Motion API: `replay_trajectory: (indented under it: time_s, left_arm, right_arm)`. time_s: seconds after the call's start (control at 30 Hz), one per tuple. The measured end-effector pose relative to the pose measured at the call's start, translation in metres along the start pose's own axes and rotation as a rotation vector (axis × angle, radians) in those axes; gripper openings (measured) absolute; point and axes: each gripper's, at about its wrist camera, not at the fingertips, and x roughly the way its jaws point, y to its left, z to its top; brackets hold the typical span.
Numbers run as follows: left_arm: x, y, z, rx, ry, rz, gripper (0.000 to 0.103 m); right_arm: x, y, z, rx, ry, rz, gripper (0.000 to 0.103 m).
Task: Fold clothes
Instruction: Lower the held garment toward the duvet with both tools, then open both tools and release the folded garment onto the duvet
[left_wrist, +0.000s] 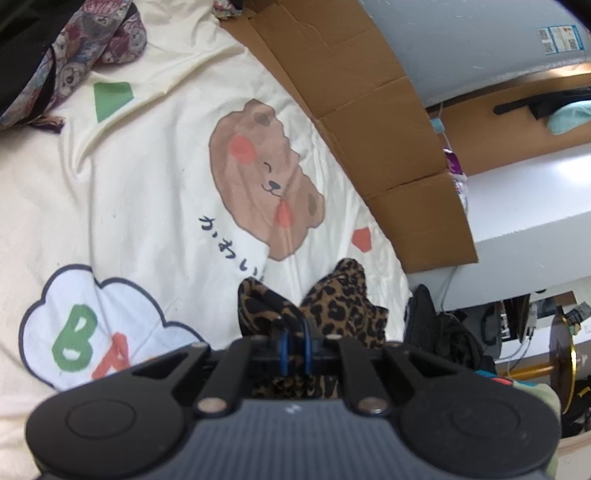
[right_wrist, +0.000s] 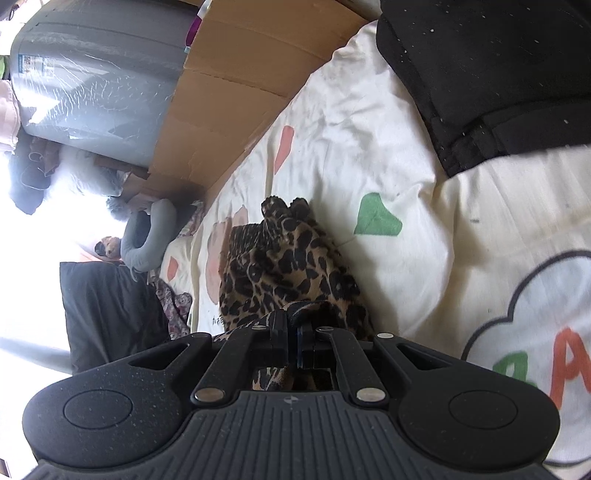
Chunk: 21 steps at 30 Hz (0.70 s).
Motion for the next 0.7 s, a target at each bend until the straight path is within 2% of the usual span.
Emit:
replay_trajectory:
  time_s: [0.2,0.57,0.63,0.7]
  left_arm:
    - [0.011,0.003,0.008,0.018,-0.004,0.025,0.009]
    - [0.033,0.023,0.024,-0.016,-0.004,0.096,0.012]
    - [0.029,0.024,0.028,-0.023,-0.009,0.113,0.028]
    - [0.022,0.019,0.029,0.006,-0.016,0.124,0.036]
  right_arm:
    - [0.012,-0.001,0.01,-0.007,0.007,-0.024,0.003]
    - [0.035,-0.026,0.022,0.097,0.02,-0.063,0.005]
    - [0.031,-0.02,0.023,0.076,0.02,-0.065,0.013]
    - [0.022,-0.016,0.022,0.067,-0.006,-0.056,0.051]
